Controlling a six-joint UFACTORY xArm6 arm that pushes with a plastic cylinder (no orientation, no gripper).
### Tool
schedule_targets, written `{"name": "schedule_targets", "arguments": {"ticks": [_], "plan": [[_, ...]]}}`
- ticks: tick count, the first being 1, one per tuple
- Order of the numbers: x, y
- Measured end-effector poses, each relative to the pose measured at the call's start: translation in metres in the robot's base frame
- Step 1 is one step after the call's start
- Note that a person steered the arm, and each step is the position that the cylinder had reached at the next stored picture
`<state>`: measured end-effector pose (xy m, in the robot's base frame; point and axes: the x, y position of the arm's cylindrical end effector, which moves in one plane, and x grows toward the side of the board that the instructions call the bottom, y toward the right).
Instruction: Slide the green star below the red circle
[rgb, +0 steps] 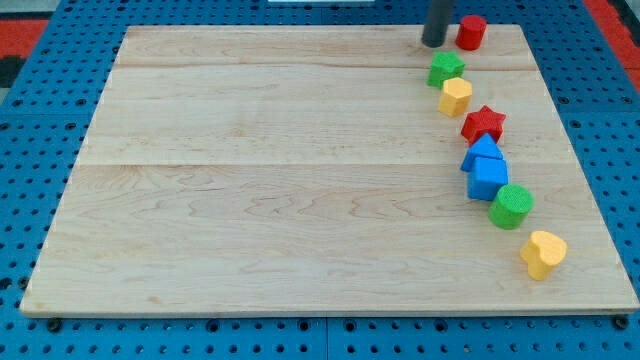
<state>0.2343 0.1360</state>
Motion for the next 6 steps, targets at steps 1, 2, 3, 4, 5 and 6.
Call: {"name": "schedule_targets", "arguments": {"ticks": [1,2,3,4,5,6], "plan": [[0.033,-0.025],[0.068,-0.005],[0.064,0.045],[0.041,0.063],[0.049,0.033],[0.055,-0.019]]}}
